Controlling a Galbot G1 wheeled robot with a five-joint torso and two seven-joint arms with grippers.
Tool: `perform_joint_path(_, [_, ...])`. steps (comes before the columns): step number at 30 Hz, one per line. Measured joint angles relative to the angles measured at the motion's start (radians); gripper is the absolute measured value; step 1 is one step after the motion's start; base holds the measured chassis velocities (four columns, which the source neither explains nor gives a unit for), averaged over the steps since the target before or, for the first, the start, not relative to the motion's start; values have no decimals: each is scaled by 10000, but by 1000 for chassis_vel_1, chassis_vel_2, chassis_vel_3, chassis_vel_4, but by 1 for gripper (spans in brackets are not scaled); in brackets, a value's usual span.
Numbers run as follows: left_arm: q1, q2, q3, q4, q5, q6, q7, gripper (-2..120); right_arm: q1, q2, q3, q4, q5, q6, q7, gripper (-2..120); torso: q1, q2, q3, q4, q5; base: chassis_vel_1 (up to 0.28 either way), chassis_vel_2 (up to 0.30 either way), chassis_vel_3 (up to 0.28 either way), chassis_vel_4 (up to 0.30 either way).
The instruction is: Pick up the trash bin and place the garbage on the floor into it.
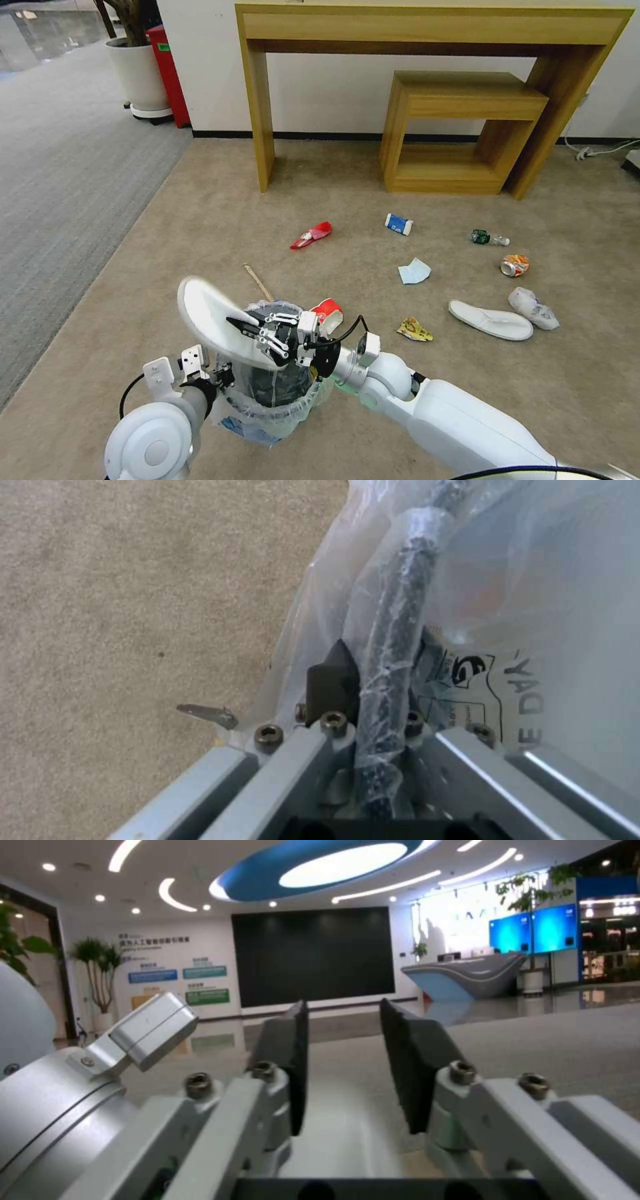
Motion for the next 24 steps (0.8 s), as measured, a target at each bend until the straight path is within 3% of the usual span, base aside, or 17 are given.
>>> perform_joint_path(13, [-2,-38,-22,35,-2,-2,6,0,-3,-11,-45,-171,-81,176,-90,83,0,0,0,0,0,0,0,0,0])
perform_joint_path(20, [-2,-60,20,93,18,-3,12,0,-31,-114,72,-162,-88,237,-90,84,0,0,0,0,0,0,0,0,0])
perform_joint_path(24, [-1,-65,-9,211,83,-3,34,0,-50,-261,629,181,-16,88,542,83,0,0,0,0,1,0,0,0,0])
